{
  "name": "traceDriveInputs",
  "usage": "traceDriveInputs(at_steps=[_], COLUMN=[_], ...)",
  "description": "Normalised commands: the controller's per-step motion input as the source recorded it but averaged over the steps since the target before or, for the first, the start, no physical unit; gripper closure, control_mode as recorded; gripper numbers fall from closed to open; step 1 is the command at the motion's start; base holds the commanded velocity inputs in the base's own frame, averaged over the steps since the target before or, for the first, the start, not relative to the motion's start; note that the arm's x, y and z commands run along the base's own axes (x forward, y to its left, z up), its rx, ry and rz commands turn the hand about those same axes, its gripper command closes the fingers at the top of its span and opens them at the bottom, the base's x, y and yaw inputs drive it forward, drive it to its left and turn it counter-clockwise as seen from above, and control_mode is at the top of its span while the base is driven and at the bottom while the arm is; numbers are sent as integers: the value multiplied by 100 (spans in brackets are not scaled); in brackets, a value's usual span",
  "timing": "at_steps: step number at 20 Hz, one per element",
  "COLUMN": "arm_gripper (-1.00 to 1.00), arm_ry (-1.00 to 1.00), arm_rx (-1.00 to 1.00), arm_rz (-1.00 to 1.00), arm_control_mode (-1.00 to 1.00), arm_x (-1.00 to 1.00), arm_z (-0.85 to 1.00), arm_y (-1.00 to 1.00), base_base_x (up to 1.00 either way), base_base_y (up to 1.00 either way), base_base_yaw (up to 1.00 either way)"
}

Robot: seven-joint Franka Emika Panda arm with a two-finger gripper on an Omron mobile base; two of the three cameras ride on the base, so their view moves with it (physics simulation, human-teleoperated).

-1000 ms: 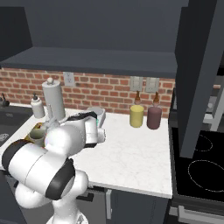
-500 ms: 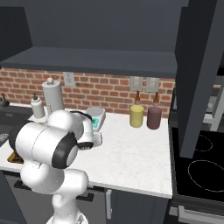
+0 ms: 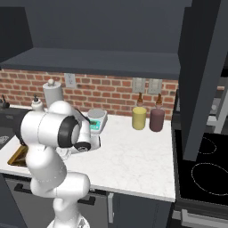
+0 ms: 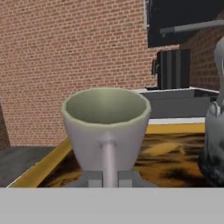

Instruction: Pick the kettle from the counter and place it on the tray. Then pick the mug from the cabinet and place it on the tray. Then close the cabinet doors.

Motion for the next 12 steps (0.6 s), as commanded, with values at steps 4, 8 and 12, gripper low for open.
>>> traceDriveInputs(at_steps=[4,8,12], arm_gripper=[100,100,100], arm_ry=[-3,-7,-10], arm_rx=[0,0,0], arm_rz=[-2,-1,-4], arm_control_mode=[-100,-100,-100], arm_x=[23,1,-29], arm_z=[-31,-9,25], arm_y=[6,2,0], base_base_x=[0,0,0], base_base_y=[0,0,0], base_base_yaw=[0,0,0])
